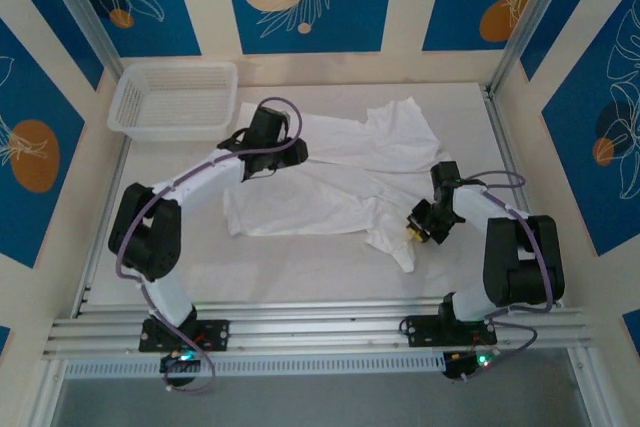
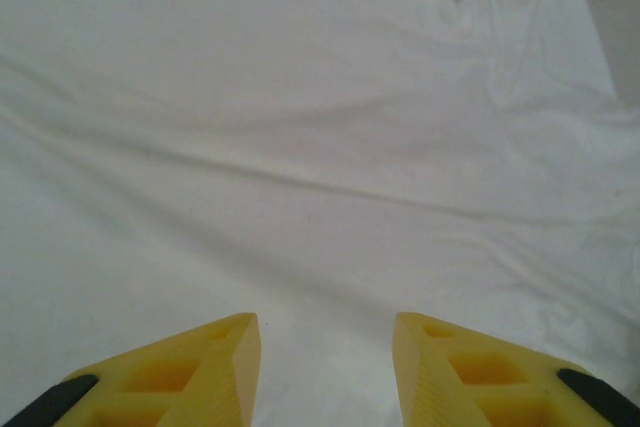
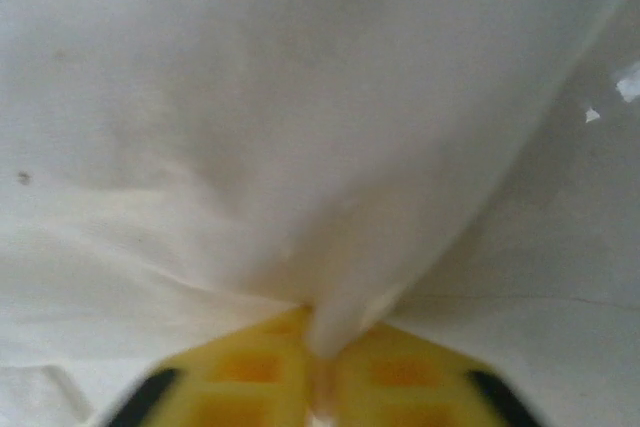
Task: Fold the inside-out t-shirt
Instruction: Smooth out the T-shirt at the center of the table.
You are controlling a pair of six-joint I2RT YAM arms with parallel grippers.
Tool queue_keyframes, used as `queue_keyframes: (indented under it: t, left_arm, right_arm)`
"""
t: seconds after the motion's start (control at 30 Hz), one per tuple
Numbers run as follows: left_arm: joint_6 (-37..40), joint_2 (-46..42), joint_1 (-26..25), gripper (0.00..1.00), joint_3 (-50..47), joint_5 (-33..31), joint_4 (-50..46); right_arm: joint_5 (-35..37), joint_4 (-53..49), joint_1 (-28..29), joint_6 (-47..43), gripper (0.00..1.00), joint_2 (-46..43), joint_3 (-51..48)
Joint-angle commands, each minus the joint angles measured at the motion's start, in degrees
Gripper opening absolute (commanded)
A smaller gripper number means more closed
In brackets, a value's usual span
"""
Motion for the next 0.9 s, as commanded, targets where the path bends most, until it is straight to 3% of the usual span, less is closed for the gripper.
queue_keyframes:
  t: [0.0, 0.13, 0.23, 0.3, 0.4, 0.5, 0.57, 0.77, 0.87]
  left_arm:
    - [0.02, -3.52, 0.32, 0.40, -1.89, -0.89, -1.59]
    - [2.64, -4.81, -0.31, 0.40, -2.36, -2.86, -3.33]
    - [3.23, -4.63, -0.68, 0.40, -1.96, -3.41, -3.44]
    - [3.00, -4.38, -0.95, 0.41, -1.77, -3.46, -3.38]
    - [2.55, -4.38, -1.46, 0.41, -2.11, -3.70, -3.43]
    - [2.80, -5.13, -1.83, 0.41, -2.82, -4.32, -4.25]
    - [2.86, -6.04, -1.97, 0.41, -3.69, -4.69, -4.40]
    - [3.64, -8.04, -3.26, 0.42, -5.74, -4.25, -4.26]
    - [4.04, -9.11, -3.94, 0.42, -7.09, -4.12, -4.09]
  right_arm:
    - [4.73, -3.89, -0.41, 0.71, 0.00, -5.54, 1.71]
    - [11.85, -5.36, -0.46, -2.57, 0.00, -11.06, 5.48]
    - [16.08, -6.39, -0.94, -5.39, 0.02, -5.09, 11.82]
    - [17.74, -5.49, -2.14, -6.60, 0.11, 1.09, 16.16]
    - [11.06, -3.80, -5.04, -8.97, 0.20, 9.01, 23.19]
    - [4.27, -4.25, -7.91, -9.80, 0.41, 9.22, 26.92]
    - [3.63, -5.17, -9.79, -9.29, 0.47, 4.63, 24.77]
    - [0.46, -5.46, -19.01, -5.08, 0.46, -15.20, 2.76]
    - [-4.68, -3.18, -26.43, -5.08, 0.46, -19.17, -5.44]
